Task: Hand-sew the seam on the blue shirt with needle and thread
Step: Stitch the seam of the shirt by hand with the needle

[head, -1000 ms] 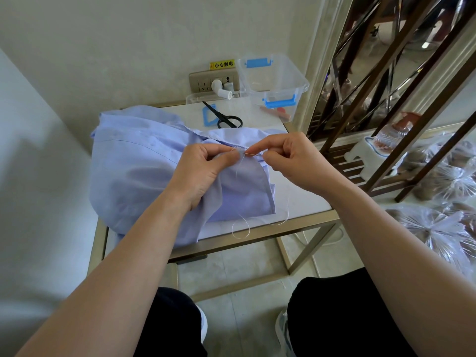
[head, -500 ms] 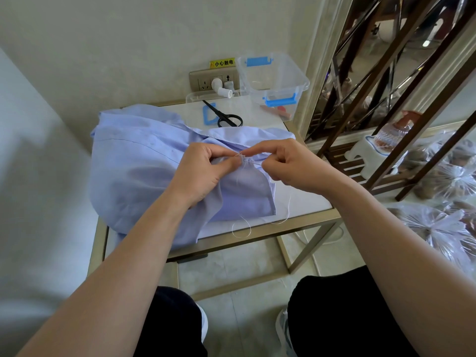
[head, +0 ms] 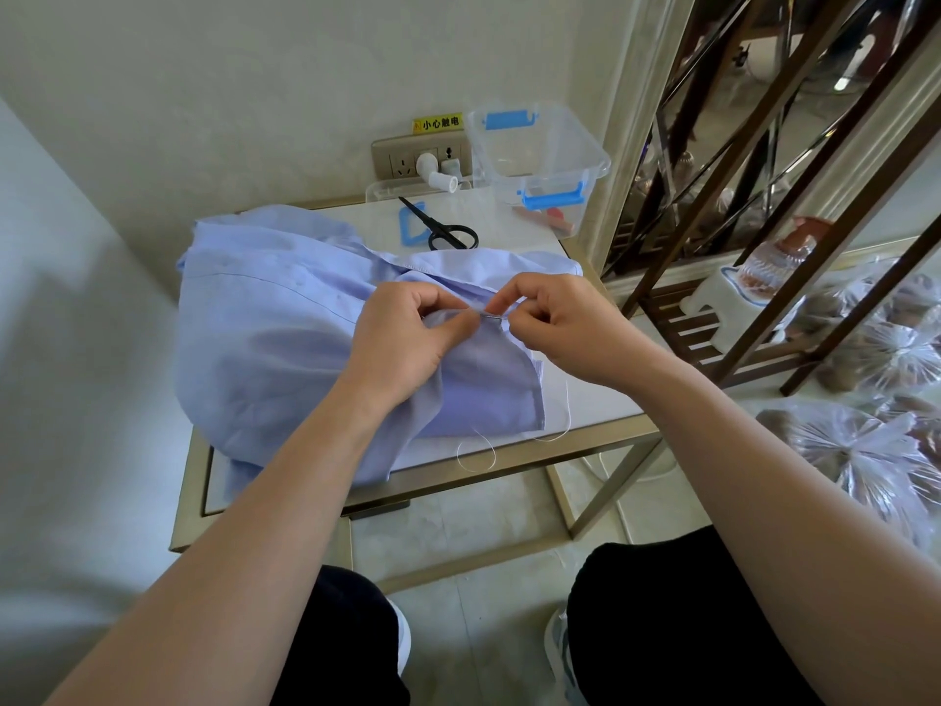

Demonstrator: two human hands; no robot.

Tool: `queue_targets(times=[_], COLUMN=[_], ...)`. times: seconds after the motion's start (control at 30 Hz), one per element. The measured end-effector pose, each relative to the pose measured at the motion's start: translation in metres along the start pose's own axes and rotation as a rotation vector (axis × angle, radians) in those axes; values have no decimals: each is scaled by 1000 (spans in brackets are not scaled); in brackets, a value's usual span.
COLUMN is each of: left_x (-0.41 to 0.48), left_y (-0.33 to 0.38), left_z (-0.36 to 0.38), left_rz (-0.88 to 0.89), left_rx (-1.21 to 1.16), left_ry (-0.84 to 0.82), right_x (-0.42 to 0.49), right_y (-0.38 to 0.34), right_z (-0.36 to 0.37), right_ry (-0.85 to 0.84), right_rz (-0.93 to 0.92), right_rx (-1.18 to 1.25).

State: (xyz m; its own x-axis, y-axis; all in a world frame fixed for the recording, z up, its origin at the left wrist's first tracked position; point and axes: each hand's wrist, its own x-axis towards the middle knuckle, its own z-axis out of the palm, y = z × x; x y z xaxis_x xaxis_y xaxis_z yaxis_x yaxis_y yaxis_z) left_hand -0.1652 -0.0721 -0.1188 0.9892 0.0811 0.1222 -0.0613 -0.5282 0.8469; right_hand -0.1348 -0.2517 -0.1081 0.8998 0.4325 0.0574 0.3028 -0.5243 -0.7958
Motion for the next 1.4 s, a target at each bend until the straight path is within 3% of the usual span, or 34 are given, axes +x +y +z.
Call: queue_targets(times=[0.53, 1.4], left_x=[1, -1], left_y=[2, -1], left_z=[-8, -16], left_rz=[-75, -207], left_rx=[-308, -442], left_ry=[-141, -267], right_x=[1, 0], right_y=[-1, 9], right_z=[-10, -9], right_ry=[-117, -228], right_rz=[79, 34], right_rx=[257, 364])
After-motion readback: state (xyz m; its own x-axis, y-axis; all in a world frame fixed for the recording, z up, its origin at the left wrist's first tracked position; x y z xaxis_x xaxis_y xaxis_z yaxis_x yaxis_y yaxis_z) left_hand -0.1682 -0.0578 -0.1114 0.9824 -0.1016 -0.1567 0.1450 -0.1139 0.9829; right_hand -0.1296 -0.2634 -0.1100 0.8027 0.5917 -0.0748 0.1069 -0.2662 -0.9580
